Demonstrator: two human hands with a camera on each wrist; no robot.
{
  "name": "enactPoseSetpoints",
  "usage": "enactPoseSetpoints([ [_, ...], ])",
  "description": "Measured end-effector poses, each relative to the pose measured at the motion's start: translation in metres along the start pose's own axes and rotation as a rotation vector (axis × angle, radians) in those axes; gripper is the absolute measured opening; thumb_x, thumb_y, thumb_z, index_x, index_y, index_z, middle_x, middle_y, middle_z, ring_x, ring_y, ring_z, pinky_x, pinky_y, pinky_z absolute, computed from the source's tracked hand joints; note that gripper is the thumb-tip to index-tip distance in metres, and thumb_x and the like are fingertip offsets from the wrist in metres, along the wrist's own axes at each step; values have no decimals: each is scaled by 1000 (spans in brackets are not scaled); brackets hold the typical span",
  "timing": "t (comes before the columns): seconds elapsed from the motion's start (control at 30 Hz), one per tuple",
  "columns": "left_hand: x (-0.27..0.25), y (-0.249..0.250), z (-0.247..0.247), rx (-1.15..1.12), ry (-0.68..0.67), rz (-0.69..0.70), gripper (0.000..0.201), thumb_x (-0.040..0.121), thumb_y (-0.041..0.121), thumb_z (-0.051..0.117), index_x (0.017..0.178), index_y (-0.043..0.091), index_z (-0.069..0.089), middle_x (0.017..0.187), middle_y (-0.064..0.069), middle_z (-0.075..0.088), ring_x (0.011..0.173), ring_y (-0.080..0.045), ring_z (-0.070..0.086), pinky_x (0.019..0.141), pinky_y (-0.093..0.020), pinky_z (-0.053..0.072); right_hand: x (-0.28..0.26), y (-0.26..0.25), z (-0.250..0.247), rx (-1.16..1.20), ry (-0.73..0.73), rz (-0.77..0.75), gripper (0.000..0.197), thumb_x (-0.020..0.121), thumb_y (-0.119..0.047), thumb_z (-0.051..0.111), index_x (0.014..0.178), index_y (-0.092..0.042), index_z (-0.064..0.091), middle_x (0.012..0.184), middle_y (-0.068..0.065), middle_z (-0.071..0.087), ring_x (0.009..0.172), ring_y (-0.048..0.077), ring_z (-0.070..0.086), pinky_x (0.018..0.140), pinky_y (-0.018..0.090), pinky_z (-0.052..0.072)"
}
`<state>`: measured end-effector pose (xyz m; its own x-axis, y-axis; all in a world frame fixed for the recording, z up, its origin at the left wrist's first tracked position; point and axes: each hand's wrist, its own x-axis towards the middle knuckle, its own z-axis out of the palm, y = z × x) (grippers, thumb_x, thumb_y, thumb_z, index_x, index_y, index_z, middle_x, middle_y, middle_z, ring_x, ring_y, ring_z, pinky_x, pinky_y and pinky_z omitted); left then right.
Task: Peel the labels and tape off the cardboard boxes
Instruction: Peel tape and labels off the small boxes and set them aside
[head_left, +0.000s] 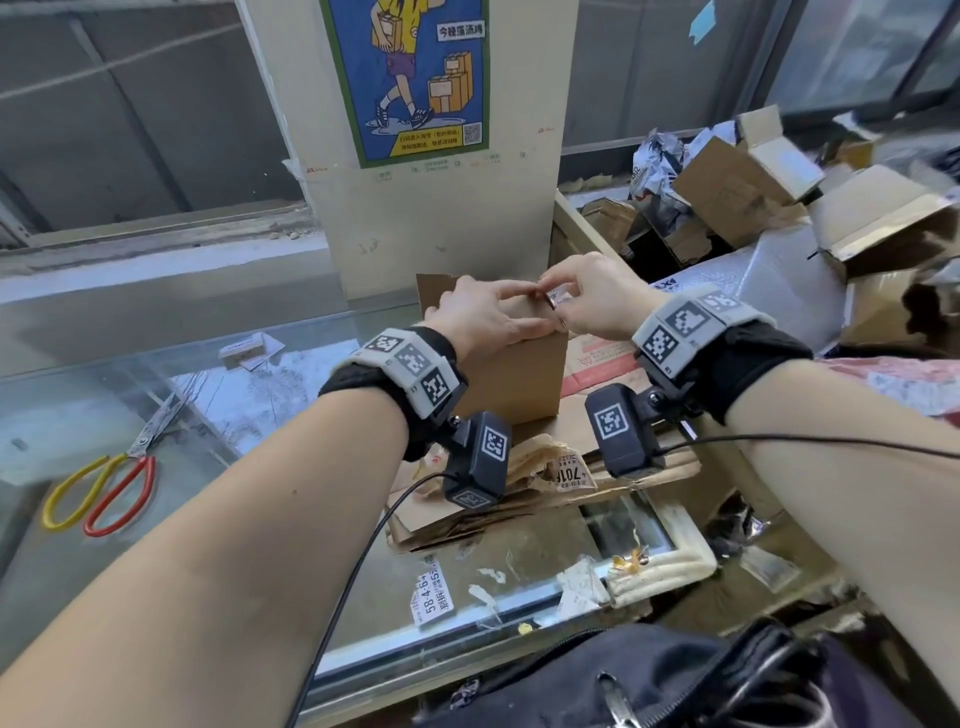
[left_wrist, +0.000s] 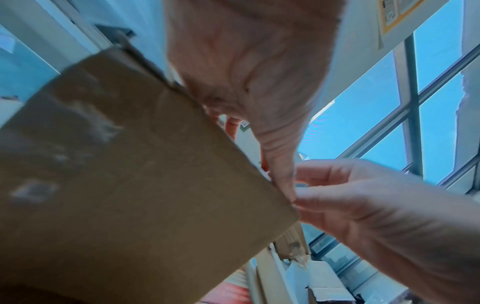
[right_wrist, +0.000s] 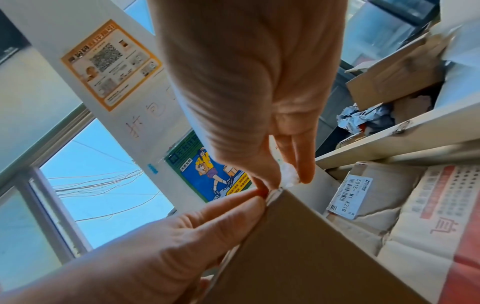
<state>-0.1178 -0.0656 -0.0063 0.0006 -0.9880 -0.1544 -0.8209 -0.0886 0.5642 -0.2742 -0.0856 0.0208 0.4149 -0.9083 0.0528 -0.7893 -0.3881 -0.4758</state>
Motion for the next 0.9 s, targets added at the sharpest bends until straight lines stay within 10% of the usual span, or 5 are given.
enactPoseSetpoints([
  [0.13,6,12,-5,-6,-107,26,75,62,73,68,131,51,48,127,1,58,117,-23,54,102,-42,44,5,5,-2,231,-119,186,45,81,-3,64,124,-11,53,119,11,59,107,24,59,92,39,52],
  [0.27,10,8,-2,-28,-93,-26,94,36,85,63,123,55,47,122,0,57,111,-23,55,94,-42,51,7,4,-6,392,-206,215,58,79,9,66,132,-4,46,119,10,56,109,22,56,82,26,52],
  [0.53,23,10,5,-63,-95,-91,98,48,63,83,134,42,40,129,0,53,117,-25,51,101,-42,44,19,9,-3,204,-242,217,45,73,7,70,108,-19,59,111,6,60,103,21,60,89,39,54],
  [0.67,30,4,4,-63,-128,-60,92,63,57,82,140,35,36,131,0,51,112,-20,53,98,-39,47,18,3,-4,-62,-117,66,20,76,-4,72,94,-12,73,89,-2,61,88,12,57,71,23,42],
  [0.9,26,0,2,-96,-152,-46,89,68,60,76,143,37,33,132,-3,47,111,-21,51,95,-37,49,19,-7,-5,-316,-44,-23,3,78,-5,71,76,-7,71,91,10,68,88,24,63,74,33,51],
])
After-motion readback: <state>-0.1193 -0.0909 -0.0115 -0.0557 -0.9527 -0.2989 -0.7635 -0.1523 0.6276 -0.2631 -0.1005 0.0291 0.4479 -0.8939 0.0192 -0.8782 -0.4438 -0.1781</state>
